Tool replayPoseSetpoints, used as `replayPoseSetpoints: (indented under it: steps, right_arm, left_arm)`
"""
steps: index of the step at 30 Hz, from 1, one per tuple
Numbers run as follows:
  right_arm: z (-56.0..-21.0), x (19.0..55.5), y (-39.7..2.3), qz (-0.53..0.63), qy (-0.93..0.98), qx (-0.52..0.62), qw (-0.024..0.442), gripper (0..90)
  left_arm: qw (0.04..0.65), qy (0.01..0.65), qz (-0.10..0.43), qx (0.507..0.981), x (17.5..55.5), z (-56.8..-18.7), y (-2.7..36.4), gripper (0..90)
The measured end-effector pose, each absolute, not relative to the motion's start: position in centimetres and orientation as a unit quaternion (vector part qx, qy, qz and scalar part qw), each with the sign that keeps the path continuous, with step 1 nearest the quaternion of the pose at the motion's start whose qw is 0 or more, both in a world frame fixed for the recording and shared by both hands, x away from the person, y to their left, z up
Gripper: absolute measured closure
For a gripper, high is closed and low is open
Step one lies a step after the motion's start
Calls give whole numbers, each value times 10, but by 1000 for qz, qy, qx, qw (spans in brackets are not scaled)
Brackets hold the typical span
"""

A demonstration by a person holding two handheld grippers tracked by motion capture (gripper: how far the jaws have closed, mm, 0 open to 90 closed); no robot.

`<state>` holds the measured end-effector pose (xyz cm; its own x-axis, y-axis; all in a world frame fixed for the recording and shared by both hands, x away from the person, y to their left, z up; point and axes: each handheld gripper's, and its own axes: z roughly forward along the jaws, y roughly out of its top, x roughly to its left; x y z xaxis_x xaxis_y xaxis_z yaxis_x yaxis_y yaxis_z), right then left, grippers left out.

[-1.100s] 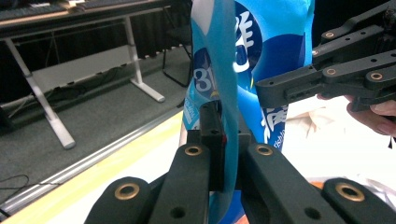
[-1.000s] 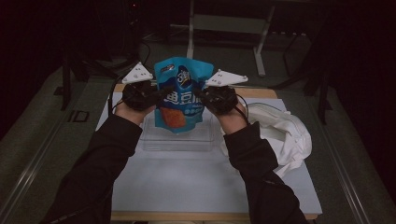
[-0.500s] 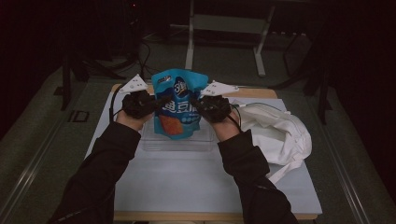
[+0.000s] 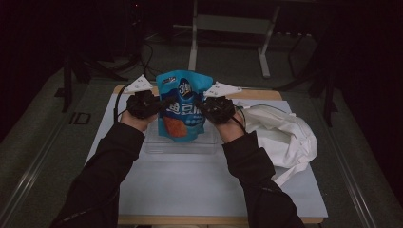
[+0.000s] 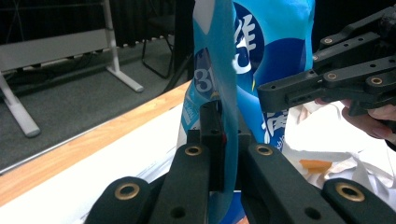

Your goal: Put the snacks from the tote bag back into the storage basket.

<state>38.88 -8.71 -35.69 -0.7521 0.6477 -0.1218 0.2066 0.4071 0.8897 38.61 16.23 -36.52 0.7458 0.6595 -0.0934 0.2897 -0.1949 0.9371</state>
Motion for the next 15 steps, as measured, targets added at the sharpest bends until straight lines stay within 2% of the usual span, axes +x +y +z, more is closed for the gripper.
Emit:
replayPoseSetpoints:
  steps: [15]
  right_arm:
    - [-379,392,-87,463,813,278,218,885]
  left_arm:
    - [547,327,145,757,392,-389,161,900]
